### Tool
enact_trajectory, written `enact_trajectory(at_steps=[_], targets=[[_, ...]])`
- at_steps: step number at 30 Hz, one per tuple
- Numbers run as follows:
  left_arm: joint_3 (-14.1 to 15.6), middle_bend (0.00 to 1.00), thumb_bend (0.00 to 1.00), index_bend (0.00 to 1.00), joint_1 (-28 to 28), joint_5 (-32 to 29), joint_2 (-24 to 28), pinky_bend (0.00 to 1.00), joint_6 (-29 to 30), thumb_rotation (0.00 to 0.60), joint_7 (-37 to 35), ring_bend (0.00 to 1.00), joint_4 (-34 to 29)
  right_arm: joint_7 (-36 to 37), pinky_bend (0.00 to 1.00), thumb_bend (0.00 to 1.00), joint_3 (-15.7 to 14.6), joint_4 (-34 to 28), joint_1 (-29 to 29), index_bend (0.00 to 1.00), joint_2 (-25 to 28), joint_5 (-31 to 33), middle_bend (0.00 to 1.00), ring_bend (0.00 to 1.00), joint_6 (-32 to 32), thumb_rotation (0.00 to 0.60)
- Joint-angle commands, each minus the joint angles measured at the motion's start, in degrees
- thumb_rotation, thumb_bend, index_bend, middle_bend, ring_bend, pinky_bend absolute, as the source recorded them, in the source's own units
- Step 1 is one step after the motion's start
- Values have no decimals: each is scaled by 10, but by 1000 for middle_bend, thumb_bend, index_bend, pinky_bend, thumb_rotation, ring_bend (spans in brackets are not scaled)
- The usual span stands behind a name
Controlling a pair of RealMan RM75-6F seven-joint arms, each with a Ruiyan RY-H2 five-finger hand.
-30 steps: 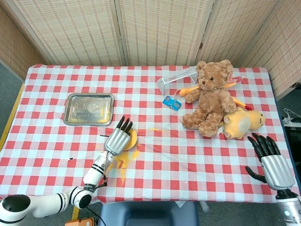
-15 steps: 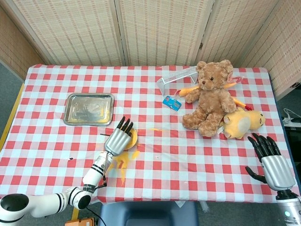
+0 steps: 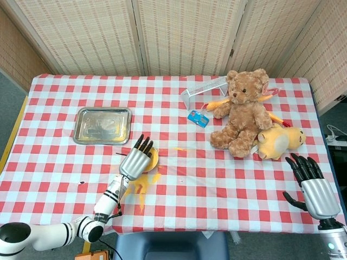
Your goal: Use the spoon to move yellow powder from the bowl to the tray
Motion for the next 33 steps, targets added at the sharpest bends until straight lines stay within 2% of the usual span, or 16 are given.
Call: enact_trajectory(at_steps=[1, 12, 16, 19, 23, 27, 33], targets=[[1, 90, 520, 440, 1, 2, 4, 45, 4, 600, -3, 0, -7, 0, 0, 149, 0, 0, 0, 0, 0, -1, 0, 0, 0, 600], [-3, 90, 517, 407, -1, 17, 19, 45, 19, 600, -28, 0, -22, -1, 0, 149, -3, -1, -3, 0, 1, -7, 0, 0, 6, 600], [-8, 79, 464, 371, 2, 15, 28, 46, 21, 600, -49, 0, -28, 0, 0, 148, -3, -1, -3, 0, 1, -8, 0, 0, 8, 600], [-15, 40, 425, 334, 9, 1, 48, 44, 12, 600, -85, 0, -57, 1, 0, 148, -3, 0, -2, 0, 1, -7, 0, 0, 5, 600], [-20, 0, 422, 308, 19, -15, 95, 34, -2, 600, -128, 0, -118, 2, 0, 149, -2, 0, -1, 0, 1, -8, 0, 0, 4, 600], [-16, 0, 418, 348, 27, -7, 126, 32, 5, 600, -144, 0, -150, 3, 0, 149, -4, 0, -1, 0, 1, -11, 0, 0, 5, 600], [-16, 0, 424, 418, 31, -16, 140, 32, 5, 600, -166, 0, -140, 4, 0, 148, -8, -2, -5, 0, 3, -21, 0, 0, 13, 600]])
